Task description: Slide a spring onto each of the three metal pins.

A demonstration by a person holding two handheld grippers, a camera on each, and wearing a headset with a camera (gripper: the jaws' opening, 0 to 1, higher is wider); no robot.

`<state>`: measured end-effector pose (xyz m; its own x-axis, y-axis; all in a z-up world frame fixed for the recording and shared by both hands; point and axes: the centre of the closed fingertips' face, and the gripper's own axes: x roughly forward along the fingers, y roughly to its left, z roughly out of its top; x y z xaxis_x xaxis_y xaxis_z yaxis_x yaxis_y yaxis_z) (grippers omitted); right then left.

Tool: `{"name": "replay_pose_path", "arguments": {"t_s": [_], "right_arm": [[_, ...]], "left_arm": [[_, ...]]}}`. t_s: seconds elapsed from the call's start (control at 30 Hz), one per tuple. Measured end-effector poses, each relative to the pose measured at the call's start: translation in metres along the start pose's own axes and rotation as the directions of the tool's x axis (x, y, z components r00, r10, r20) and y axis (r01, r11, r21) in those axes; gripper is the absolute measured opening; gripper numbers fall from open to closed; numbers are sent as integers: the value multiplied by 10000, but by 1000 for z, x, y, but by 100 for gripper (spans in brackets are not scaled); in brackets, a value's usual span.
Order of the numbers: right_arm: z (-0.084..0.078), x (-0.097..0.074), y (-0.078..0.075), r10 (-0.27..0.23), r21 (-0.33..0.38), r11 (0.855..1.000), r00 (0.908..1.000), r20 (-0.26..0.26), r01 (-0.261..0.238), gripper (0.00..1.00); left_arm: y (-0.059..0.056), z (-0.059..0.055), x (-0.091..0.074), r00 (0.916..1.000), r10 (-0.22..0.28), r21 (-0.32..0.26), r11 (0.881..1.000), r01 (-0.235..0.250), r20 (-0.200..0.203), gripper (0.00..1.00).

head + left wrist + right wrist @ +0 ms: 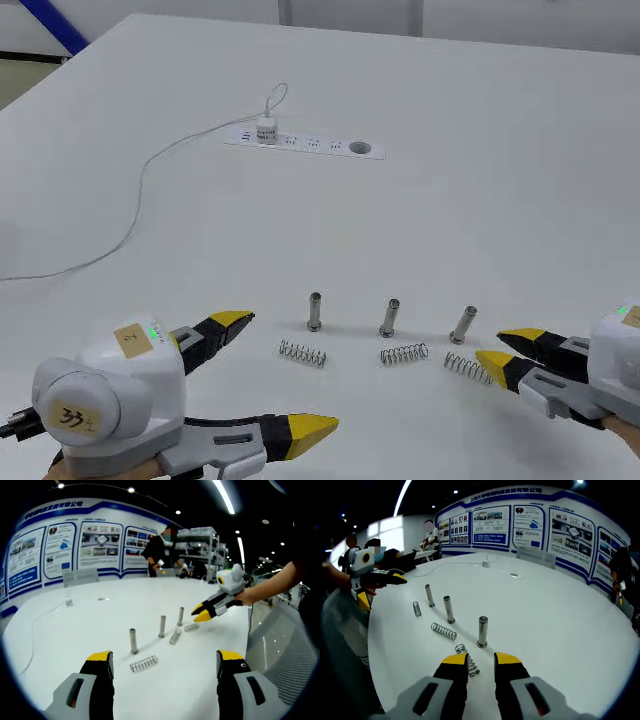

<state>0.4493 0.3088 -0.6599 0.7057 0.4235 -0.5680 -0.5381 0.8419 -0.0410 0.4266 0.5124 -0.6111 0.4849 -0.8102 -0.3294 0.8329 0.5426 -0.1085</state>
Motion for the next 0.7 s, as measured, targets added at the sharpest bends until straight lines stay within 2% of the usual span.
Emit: {"name": "replay_pose_path", "arguments": {"t_s": [0.13,0.3,0.43,0.7], "right_arm": [[-8,3,8,385,-54,9992,9991,-186,-386,21],[-11,11,14,751,-267,9967,9963,-429,-763,21],[-14,17,18,1157,-406,9921,9904,-761,-1190,20],[-15,18,20,1551,-236,9873,9851,-743,-1572,12]], "left_arm": [[-2,-1,1,9999,-73,-13,10000,73,-81,87],[1,1,1,10000,2,-138,9999,-2,0,86],[2,-2,0,9999,6,-147,9999,-8,-101,86],[3,-2,1,9999,-29,-166,9999,27,-126,85]]}}
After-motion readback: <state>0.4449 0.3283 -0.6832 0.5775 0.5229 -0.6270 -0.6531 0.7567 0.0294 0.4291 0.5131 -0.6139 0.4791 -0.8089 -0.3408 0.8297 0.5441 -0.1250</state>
